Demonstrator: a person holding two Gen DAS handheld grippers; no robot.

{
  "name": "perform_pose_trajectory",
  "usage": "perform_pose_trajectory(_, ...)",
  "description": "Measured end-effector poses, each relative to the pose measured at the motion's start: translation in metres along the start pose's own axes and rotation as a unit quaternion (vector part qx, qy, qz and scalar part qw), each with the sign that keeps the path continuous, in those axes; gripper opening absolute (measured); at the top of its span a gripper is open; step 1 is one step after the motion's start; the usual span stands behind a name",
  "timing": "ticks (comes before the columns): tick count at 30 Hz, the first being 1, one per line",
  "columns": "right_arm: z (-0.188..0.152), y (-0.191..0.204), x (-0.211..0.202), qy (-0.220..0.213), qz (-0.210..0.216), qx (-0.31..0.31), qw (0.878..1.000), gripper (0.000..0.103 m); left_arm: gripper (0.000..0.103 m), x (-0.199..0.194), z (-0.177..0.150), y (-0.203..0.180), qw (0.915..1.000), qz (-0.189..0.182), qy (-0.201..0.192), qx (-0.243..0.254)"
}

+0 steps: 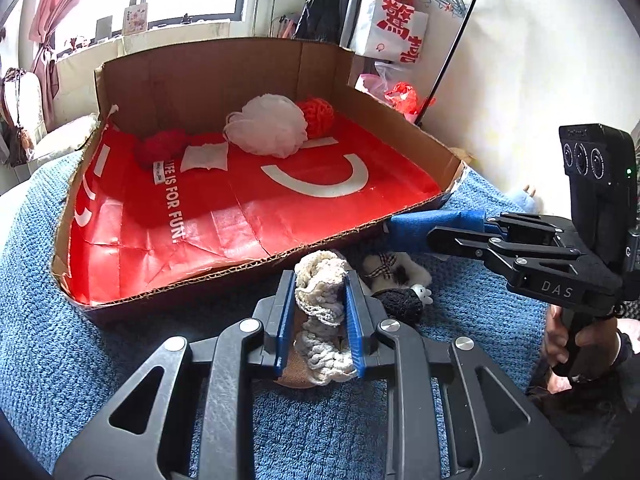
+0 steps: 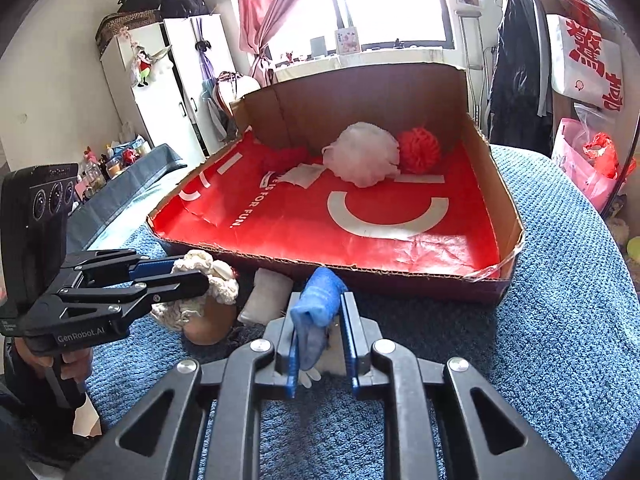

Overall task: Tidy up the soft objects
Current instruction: 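Grasp the cream crocheted toy with the left tool while the right tool grasps the blue cloth, then carry the crocheted toy and blue cloth into the box and open both tools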

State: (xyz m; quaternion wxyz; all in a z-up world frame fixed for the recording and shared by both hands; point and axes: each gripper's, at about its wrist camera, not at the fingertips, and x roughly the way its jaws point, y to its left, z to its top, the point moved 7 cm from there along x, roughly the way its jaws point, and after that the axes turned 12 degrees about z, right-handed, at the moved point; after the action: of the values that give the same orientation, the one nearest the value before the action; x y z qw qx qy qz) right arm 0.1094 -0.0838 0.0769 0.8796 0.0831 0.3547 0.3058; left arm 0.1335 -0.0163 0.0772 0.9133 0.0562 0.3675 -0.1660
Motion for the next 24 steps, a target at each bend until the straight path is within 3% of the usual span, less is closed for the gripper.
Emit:
perform_pose_trajectory(14,0.026,0.008,-0.020,-0.036,-0.005,-0.023,0.999,0.019,0.022,-0.021,0.023,0.016,0.9995,0.011,-0.030,-0.005)
perform_pose_trajectory(19,0.054,-0.009,-0.011,-0.034,-0.034,-0.024,0.999,0.019,0.022,-0.006,0.048,0.037,0.9994,0.025,-0.025,0.000)
perform_pose_trajectory(24,0.084,-0.031,0.012,-0.006,-0.078,-0.037,0.996,0.019,0.022,0.027,0.072,0.061,0.9990,0.045,-0.002,0.004)
